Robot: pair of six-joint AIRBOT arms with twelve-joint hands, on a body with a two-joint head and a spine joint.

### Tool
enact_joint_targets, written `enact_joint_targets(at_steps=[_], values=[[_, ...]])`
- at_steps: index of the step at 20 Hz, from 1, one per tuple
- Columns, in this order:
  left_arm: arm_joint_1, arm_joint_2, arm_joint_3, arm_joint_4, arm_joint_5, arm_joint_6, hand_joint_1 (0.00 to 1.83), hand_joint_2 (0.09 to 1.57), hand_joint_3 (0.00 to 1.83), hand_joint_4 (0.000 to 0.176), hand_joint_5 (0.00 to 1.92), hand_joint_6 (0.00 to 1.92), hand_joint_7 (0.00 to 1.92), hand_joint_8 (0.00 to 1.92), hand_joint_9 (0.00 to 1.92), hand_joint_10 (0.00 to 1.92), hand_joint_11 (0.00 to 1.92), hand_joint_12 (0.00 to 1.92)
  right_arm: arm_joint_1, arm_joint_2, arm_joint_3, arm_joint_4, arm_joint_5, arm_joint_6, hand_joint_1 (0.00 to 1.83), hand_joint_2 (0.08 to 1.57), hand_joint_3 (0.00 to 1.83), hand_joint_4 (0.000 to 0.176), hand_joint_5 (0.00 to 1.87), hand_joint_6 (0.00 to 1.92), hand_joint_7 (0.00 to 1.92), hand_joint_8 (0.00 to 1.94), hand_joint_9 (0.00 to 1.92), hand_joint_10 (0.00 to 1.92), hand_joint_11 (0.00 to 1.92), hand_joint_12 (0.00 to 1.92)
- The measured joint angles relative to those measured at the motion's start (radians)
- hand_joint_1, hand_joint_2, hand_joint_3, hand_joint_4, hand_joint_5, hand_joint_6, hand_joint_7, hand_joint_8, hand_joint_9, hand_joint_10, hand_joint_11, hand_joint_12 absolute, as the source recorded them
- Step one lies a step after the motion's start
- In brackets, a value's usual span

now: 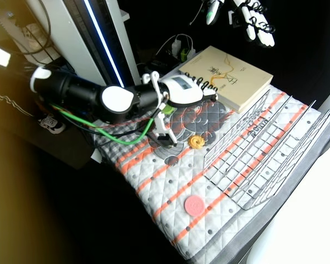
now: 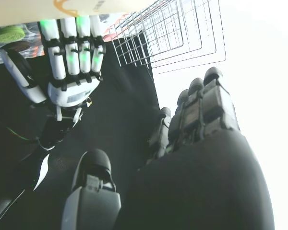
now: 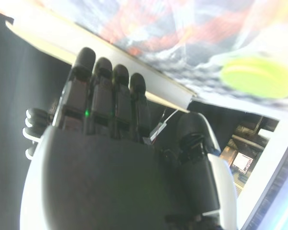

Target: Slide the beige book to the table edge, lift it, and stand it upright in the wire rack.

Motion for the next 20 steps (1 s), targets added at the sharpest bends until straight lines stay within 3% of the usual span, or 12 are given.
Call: enact_joint_targets(at_steps=[1,6,9,13,20], values=[[0.000,0.000,0.002,0.000,-0.001,-0.002,0.00,1.09,0.01,0.156,0.00,0.00,0.00,0.00,0.00,0.00,0.00,0.00,0.000,-0.006,0.009,0.001,-0.002,0.000,0.00,1.33,0.00,0.000,0.27,0.00,0.28,0.00,0.25,0.00,0.05,0.53],[0.000,0.000,0.002,-0.002,-0.002,-0.002,0.00,1.11,0.02,0.157,0.00,0.00,0.00,0.00,0.00,0.00,0.00,0.00,0.000,-0.034,0.038,0.024,-0.008,0.000,0.00,1.35,0.00,0.000,0.28,0.00,0.29,0.00,0.26,0.00,0.04,0.59],[0.000,0.000,0.002,-0.002,-0.002,-0.003,0.00,1.11,0.01,0.174,0.00,0.00,0.00,0.00,0.00,0.00,0.00,0.00,0.000,-0.053,0.050,0.027,-0.004,0.000,0.00,1.37,0.00,0.000,0.31,0.00,0.32,0.00,0.30,0.00,0.03,0.70],[0.000,-0.001,0.004,-0.002,-0.005,-0.004,0.00,1.11,0.01,0.165,0.00,0.00,0.00,0.00,0.00,0.00,0.00,0.00,0.001,-0.068,0.064,0.036,-0.007,0.000,0.00,1.37,0.00,0.000,0.30,0.00,0.32,0.01,0.30,0.01,0.00,0.76],[0.000,-0.001,0.005,-0.002,-0.007,-0.006,0.00,1.12,0.01,0.176,0.00,0.00,0.00,0.00,0.00,0.00,0.00,0.00,0.001,-0.096,0.079,0.048,-0.005,0.000,0.00,1.35,0.00,0.000,0.31,0.00,0.33,0.00,0.32,0.00,0.04,0.73]])
